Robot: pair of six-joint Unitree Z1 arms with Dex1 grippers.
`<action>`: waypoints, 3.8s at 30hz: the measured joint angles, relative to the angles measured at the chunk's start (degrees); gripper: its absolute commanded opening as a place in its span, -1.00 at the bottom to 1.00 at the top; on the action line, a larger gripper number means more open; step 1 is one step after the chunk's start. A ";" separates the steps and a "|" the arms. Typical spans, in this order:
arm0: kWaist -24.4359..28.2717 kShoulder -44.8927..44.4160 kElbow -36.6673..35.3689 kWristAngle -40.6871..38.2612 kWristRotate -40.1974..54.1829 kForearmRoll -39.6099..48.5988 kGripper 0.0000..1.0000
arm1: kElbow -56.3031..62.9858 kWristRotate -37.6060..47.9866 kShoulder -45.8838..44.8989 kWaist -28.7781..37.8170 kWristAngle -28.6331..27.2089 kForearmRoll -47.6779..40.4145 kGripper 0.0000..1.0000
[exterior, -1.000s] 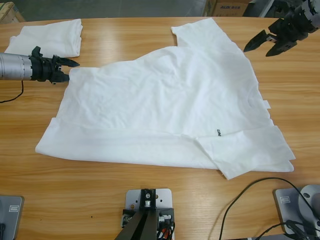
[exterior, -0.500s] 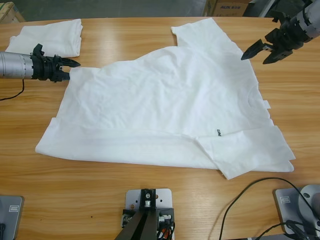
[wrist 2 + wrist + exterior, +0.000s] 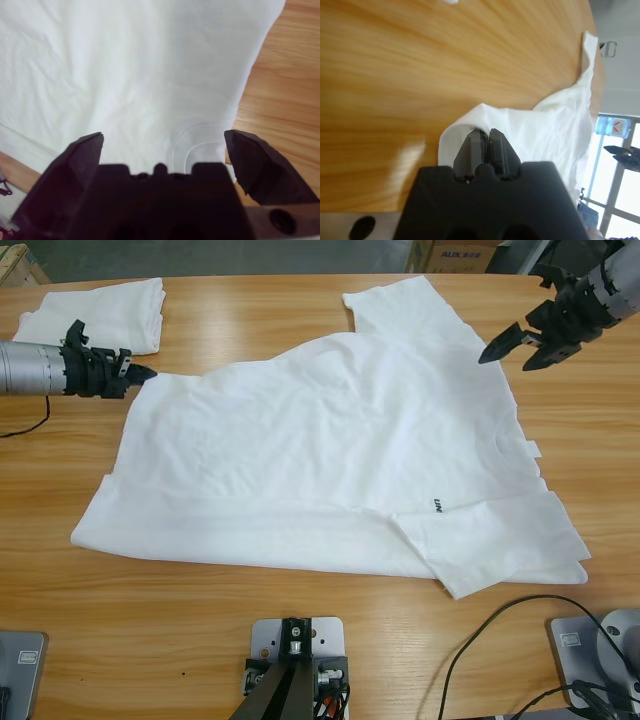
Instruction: Fold clothes
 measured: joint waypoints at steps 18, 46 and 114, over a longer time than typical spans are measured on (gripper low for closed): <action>0.27 -3.67 9.73 -0.28 2.57 -0.92 0.99 | 4.29 0.96 -0.34 0.01 0.00 -1.53 1.00; -37.83 -14.69 -9.54 27.54 55.04 49.40 1.00 | 35.38 21.18 -18.86 32.17 -19.03 -24.88 1.00; -42.31 -11.59 -9.03 33.74 49.50 41.98 1.00 | 40.33 46.67 -16.45 45.20 -21.89 -21.05 1.00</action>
